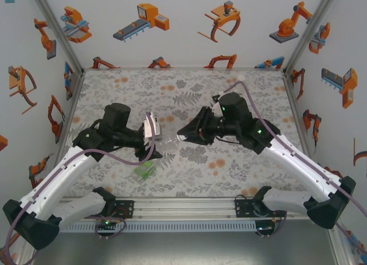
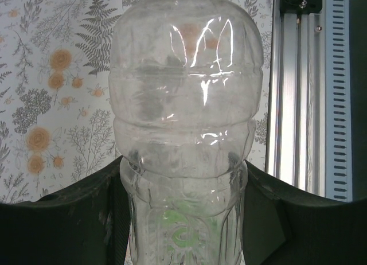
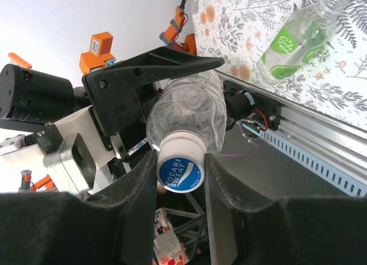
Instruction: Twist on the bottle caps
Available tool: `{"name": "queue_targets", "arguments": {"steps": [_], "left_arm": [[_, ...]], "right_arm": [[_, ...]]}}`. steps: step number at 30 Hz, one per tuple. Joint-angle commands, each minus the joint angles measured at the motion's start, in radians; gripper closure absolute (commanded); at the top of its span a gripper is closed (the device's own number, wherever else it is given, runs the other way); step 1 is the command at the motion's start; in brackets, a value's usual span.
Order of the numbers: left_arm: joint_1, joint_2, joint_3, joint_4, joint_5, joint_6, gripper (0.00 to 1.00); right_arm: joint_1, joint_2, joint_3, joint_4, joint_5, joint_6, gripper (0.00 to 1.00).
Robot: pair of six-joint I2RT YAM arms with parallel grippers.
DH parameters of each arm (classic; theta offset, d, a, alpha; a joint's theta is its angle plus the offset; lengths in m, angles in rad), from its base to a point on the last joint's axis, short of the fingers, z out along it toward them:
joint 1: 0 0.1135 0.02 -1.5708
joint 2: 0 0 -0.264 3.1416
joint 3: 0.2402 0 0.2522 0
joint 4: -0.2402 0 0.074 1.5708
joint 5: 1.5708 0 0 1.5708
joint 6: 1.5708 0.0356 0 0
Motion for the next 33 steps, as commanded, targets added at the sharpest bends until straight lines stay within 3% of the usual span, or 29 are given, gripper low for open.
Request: {"name": "queue_targets", "arguments": {"steps": [1, 3, 5, 11, 19, 22, 26, 33], "left_arm": [[-0.011, -0.007, 0.013, 0.143, 0.077, 0.0, 1.0], [-0.012, -0.007, 0.01, 0.144, 0.079, 0.001, 1.0], [-0.013, -0.007, 0.012, 0.144, 0.088, 0.0, 1.0], [-0.014, -0.014, 0.011, 0.144, 0.116, 0.006, 1.0], [-0.017, -0.024, 0.009, 0.144, 0.153, -0.003, 1.0], [-0.019, -0.029, 0.005, 0.144, 0.153, -0.006, 1.0], [-0.021, -0.024, 0.007, 0.144, 0.157, -0.01, 1.0], [-0.023, -0.02, 0.008, 0.144, 0.159, -0.01, 1.0]], "right_arm": [[0.008, 0.025, 0.121, -0.052, -0.027, -0.157, 0.65], [0.005, 0.028, 0.195, -0.084, -0.034, -0.332, 0.45], [-0.003, 0.023, 0.252, -0.119, -0.046, -0.513, 0.38], [-0.005, -0.017, 0.311, -0.148, -0.085, -1.093, 0.38], [-0.006, 0.023, 0.355, -0.283, -0.327, -1.814, 0.44], [-0.006, 0.009, 0.316, -0.236, -0.39, -1.948, 0.44], [-0.006, -0.011, 0.249, -0.105, -0.4, -1.962, 0.43], [-0.006, 0.017, 0.269, -0.152, -0.411, -1.971, 0.52]]}}
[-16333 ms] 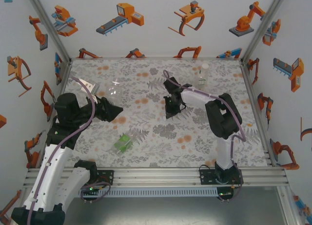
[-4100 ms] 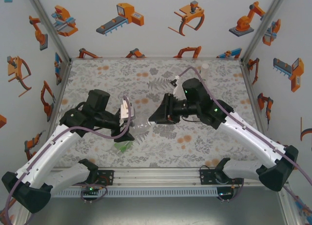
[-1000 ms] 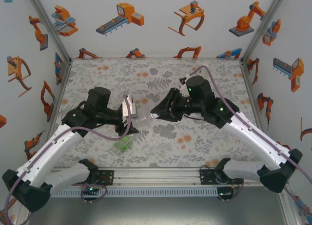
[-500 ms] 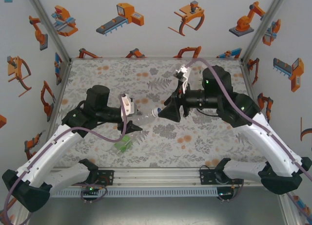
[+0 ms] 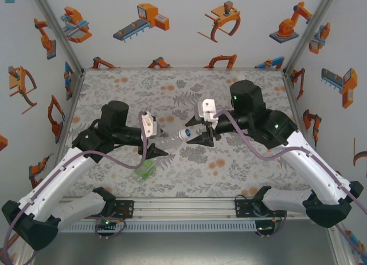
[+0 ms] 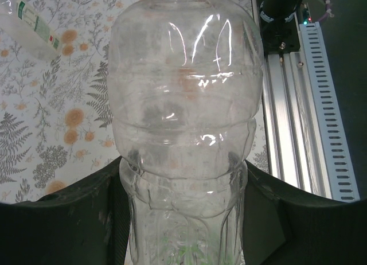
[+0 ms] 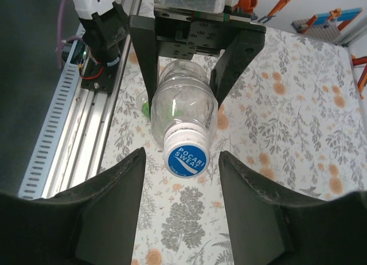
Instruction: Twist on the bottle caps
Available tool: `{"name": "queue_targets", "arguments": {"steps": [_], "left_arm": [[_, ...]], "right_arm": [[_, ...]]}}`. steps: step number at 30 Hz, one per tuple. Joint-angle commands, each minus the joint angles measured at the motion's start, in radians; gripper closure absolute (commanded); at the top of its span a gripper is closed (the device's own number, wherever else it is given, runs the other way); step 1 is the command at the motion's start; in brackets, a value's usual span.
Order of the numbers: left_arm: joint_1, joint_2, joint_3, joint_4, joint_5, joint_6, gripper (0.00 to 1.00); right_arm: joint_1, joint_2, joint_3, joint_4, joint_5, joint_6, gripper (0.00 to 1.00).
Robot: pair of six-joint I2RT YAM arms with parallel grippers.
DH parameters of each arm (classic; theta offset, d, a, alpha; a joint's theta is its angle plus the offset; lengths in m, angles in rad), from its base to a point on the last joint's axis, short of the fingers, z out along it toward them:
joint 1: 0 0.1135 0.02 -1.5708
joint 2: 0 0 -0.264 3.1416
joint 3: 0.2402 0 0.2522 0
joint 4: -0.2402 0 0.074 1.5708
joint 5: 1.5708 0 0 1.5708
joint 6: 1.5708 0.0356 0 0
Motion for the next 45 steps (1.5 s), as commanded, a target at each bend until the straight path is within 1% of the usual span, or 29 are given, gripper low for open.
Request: {"name": "queue_targets", "arguments": {"steps": [1, 5, 7, 12, 16, 17, 21, 24, 25, 26, 28, 30, 31, 32, 34, 36, 39, 43, 45], "left_arm": [[-0.006, -0.008, 0.009, 0.011, 0.036, -0.006, 1.0], [-0.006, -0.007, 0.011, 0.011, 0.036, -0.004, 1.0], [-0.008, -0.006, 0.012, 0.011, 0.036, -0.006, 1.0], [-0.007, -0.006, 0.014, 0.01, 0.037, -0.007, 1.0], [-0.009, -0.006, 0.016, 0.01, 0.038, -0.007, 1.0], [-0.009, -0.006, 0.017, 0.009, 0.037, -0.008, 1.0], [-0.01, -0.009, 0.016, 0.006, 0.036, -0.007, 1.0], [-0.009, -0.008, 0.014, 0.004, 0.03, -0.007, 1.0], [-0.009, -0.008, 0.013, 0.003, 0.028, -0.008, 1.0], [-0.01, -0.008, 0.015, 0.003, 0.025, -0.01, 1.0], [-0.009, -0.009, 0.014, 0.002, 0.013, -0.011, 1.0], [-0.01, -0.013, 0.011, -0.007, -0.008, -0.006, 1.0], [-0.01, -0.014, 0.01, -0.012, -0.018, -0.004, 1.0], [-0.01, -0.015, 0.007, -0.012, -0.029, -0.002, 1.0], [-0.01, -0.014, 0.003, -0.012, -0.053, -0.003, 1.0], [-0.009, -0.013, 0.004, -0.016, -0.067, -0.002, 1.0], [-0.009, -0.007, 0.009, -0.013, -0.091, -0.002, 1.0], [-0.01, 0.011, 0.019, -0.002, -0.114, -0.001, 1.0], [-0.009, 0.02, 0.027, 0.001, -0.114, 0.001, 1.0]], "right_arm": [[-0.003, 0.002, 0.009, 0.012, -0.032, -0.055, 0.53], [-0.003, 0.0, 0.0, 0.017, -0.01, -0.055, 0.54], [-0.003, 0.005, 0.004, 0.018, -0.004, -0.055, 0.56], [-0.004, 0.018, 0.013, 0.013, -0.016, -0.055, 0.59], [-0.003, 0.021, 0.011, 0.008, -0.017, -0.054, 0.59], [-0.003, 0.023, 0.013, 0.003, -0.021, -0.054, 0.63], [-0.003, 0.028, 0.026, -0.02, -0.037, -0.05, 0.81], [-0.003, 0.031, 0.029, -0.014, -0.044, 0.011, 0.93], [-0.003, 0.033, 0.028, -0.006, -0.044, 0.053, 0.97], [-0.003, 0.036, 0.027, 0.003, -0.045, 0.103, 1.0], [-0.003, 0.045, 0.021, 0.029, -0.061, 0.227, 1.0], [-0.003, 0.047, -0.008, 0.114, -0.061, 0.446, 1.0], [-0.001, 0.042, -0.031, 0.163, -0.04, 0.56, 1.0], [0.0, 0.033, -0.059, 0.217, 0.004, 0.71, 1.0], [0.004, 0.013, -0.105, 0.267, 0.133, 0.98, 1.0], [0.006, 0.004, -0.113, 0.233, 0.238, 1.203, 1.0], [0.004, 0.007, -0.097, 0.139, 0.348, 1.536, 1.0], [-0.002, 0.002, -0.148, 0.073, 0.378, 1.941, 1.0], [-0.002, -0.007, -0.186, 0.118, 0.375, 2.015, 1.0]]}}
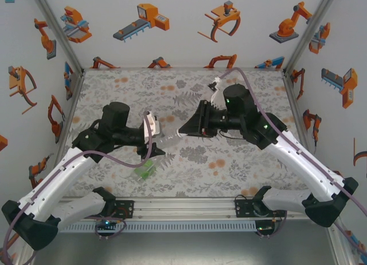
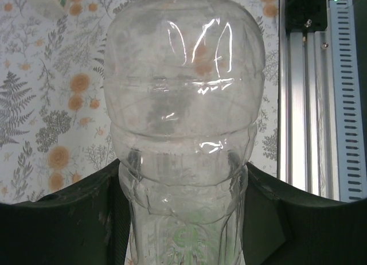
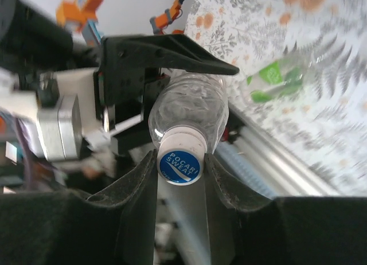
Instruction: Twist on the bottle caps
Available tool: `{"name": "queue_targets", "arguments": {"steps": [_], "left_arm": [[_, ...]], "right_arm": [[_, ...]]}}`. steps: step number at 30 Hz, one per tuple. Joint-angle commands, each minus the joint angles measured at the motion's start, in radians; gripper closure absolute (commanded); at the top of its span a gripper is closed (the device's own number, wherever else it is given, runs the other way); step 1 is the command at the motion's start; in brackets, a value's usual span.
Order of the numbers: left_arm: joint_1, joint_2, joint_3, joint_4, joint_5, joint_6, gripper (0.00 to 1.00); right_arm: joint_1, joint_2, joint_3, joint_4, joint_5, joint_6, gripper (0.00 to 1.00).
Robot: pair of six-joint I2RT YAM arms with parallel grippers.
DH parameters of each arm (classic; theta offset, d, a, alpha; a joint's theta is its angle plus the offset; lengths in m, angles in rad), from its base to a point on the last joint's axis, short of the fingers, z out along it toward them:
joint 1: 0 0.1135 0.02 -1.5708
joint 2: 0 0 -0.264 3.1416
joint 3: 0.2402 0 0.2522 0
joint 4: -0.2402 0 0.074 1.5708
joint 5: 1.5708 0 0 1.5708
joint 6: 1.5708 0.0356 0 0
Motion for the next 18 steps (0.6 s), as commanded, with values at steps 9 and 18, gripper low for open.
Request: {"name": "queue_targets", "arguments": {"steps": [9, 18], "left_arm": [[-0.005, 0.002, 0.022, 0.054, 0.037, 0.023, 1.0], [-0.007, -0.016, 0.008, 0.054, 0.071, 0.014, 1.0]], "right_arm": [[0.0, 0.006, 0.112, -0.062, 0.052, -0.001, 0.63], [-0.007, -0.047, 0.219, -0.109, -0.044, -0.905, 0.29]]}}
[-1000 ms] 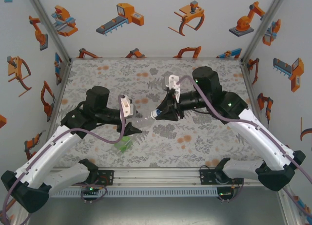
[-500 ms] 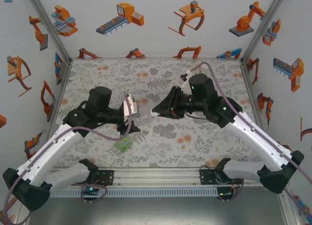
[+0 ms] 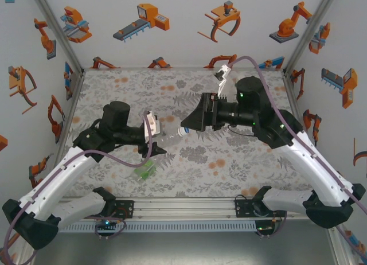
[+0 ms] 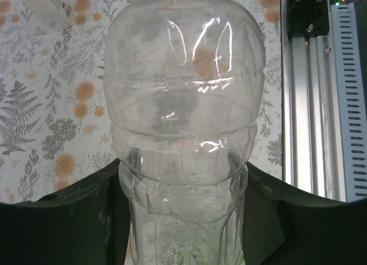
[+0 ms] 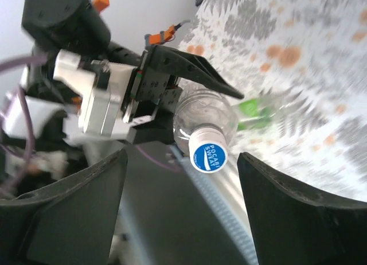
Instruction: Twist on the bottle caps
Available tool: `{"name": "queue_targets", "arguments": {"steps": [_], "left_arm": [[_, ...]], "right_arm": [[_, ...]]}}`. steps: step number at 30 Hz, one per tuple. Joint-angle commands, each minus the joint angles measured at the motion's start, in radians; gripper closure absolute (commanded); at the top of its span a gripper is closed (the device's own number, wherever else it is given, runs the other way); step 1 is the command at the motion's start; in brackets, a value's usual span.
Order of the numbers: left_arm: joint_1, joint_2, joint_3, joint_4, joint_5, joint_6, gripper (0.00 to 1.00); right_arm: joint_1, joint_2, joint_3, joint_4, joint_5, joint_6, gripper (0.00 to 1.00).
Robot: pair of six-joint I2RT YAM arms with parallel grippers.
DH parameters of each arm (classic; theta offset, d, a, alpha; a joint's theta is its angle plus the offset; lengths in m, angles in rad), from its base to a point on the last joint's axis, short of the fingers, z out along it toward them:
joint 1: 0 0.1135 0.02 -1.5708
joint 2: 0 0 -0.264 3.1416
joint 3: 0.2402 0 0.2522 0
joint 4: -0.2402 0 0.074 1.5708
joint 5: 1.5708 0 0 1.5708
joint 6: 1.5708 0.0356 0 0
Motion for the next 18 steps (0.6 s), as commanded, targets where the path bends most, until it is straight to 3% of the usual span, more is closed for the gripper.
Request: {"name": "queue_targets", "arguments": {"steps": [1, 5, 9, 18], "left_arm": [[-0.006, -0.021, 0.007, 0.022, 0.054, 0.008, 1.0], [-0.007, -0.034, 0.003, 0.018, 0.075, 0.011, 1.0], [-0.008, -0.035, 0.005, 0.018, 0.103, 0.008, 1.0], [-0.012, -0.039, 0.002, 0.019, 0.124, -0.002, 1.0]], "right_arm": [[-0.004, -0.032, 0.032, -0.037, -0.103, -0.564, 0.29], [-0.004, -0.021, 0.055, -0.136, -0.331, -1.059, 0.31], [-0.003, -0.003, 0.045, -0.132, -0.443, -1.309, 0.36], [-0.003, 0.038, -0.001, -0.038, -0.498, -1.357, 0.47]]}}
